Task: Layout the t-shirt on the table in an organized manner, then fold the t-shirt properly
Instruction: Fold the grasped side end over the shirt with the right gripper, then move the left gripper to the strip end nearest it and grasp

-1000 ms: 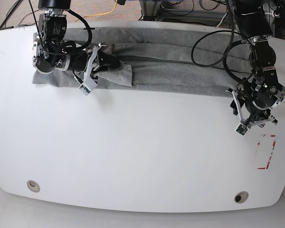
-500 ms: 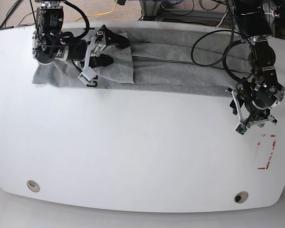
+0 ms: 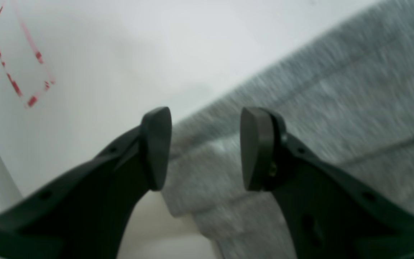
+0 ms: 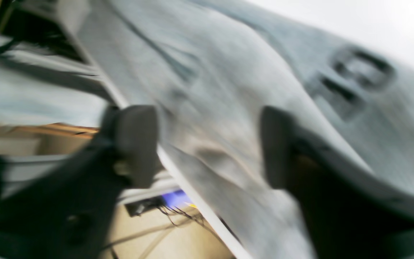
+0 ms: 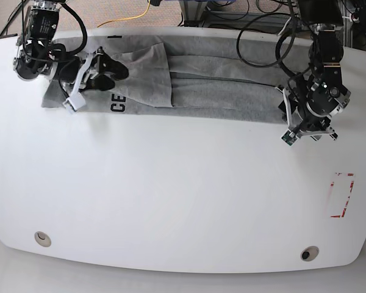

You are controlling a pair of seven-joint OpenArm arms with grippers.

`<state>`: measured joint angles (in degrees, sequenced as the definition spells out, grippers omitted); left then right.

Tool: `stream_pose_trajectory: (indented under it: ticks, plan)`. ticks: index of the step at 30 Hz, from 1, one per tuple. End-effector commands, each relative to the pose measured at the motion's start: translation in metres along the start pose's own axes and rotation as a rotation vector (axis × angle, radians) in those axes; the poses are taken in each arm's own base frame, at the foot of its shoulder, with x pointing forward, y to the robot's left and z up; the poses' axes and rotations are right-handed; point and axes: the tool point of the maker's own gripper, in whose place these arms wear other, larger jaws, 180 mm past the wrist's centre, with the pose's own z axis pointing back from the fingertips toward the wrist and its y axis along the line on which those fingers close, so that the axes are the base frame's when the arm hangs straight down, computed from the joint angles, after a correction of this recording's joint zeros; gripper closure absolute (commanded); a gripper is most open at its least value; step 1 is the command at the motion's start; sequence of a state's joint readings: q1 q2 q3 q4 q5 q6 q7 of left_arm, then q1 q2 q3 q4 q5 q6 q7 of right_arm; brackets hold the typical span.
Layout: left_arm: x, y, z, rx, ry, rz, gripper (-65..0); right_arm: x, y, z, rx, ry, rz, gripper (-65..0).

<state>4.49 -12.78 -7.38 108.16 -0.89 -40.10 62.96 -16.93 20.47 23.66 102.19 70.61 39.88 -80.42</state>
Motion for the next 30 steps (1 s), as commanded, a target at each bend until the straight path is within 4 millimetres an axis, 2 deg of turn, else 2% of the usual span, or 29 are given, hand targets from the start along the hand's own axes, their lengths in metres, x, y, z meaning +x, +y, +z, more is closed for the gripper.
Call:
stream_pose_trajectory:
  ticks: [1,4,7,9,16,20,24,30]
  plan:
    - [0.001,-0.005,0.014,0.018,-0.031,-0.021,-25.3,-0.008,-0.016,0.015,-0.088,0.019,-0.003,-20.9]
    - [-0.012,-0.016,0.016,0.0,-0.008,-0.001,-19.6,-0.018,-0.028,0.02,-0.154,0.056,-0.009,-13.6]
    - [-0.028,-0.02,0.017,-0.005,0.021,0.034,-14.6,-0.022,-0.039,0.022,-0.218,0.071,-0.002,-13.3]
    - [-0.033,-0.025,0.015,-0.016,0.019,0.061,-12.4,-0.032,-0.05,0.026,-0.285,0.1,0.0,-13.6]
    - [-0.04,-0.045,0.007,-0.067,-0.013,0.094,-11.8,-0.044,-0.079,0.034,-0.456,0.138,0.038,-13.8]
    - [-0.049,-0.053,-0.005,-0.107,0.003,0.118,-11.8,-0.053,-0.098,0.034,-0.531,0.152,0.033,-13.8]
    - [-0.05,-0.049,-0.02,-0.125,0.02,0.144,-11.8,-0.057,-0.119,0.035,-0.59,0.166,0.029,-13.6]
    - [-0.041,-0.042,-0.038,-0.143,0.023,0.156,-11.8,-0.057,-0.143,0.032,-0.63,0.146,0.004,-13.3]
